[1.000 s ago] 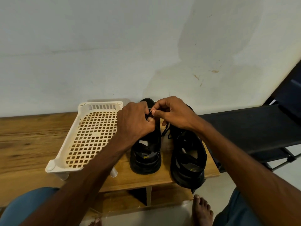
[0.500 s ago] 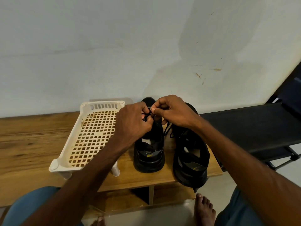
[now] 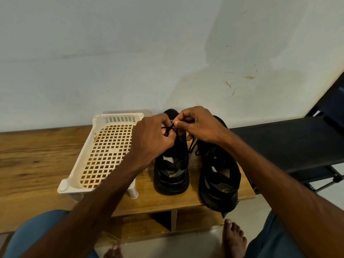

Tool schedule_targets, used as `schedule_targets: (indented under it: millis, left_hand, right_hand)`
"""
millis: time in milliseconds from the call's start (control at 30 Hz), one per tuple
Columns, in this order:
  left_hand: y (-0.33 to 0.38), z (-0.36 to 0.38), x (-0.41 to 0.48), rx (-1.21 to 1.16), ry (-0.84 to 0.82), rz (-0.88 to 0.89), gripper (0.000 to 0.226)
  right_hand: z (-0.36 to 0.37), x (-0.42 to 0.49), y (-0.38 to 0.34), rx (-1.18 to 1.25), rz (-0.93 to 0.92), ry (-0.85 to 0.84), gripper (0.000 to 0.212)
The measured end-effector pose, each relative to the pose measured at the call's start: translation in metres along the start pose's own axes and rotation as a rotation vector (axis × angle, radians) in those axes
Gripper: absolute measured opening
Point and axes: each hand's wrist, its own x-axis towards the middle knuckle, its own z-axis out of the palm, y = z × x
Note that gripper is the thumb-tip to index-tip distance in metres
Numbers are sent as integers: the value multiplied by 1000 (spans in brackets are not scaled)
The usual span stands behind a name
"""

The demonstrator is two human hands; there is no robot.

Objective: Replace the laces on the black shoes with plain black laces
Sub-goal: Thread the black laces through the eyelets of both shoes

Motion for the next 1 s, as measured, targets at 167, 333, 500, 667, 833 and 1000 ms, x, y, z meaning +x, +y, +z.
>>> schedule_targets:
  millis: [167,333,500,667,833,1000]
  left_hand:
    - [1,-2,0,13,34,76,13]
    - [1,-7,-1,54,47,165,19]
    - [0,-11,-2,91,87,199,17]
    - [1,-10,-3,106,113,220,14]
    - [-1,-11,-1,143,105,239,13]
    - [-6,-12,0,148,98,260,16]
  right_hand:
    - [0,2,3,-14,-2,0,19]
    - [6,7,6,-58,-29,18,18]
    - [5,14,7,-48,-12,-15,15]
    - [2,20,5,-59,11,-43,12]
    - [0,25,1,-104,21,-30,9]
    - [1,28,-3,-152,23,-47,10]
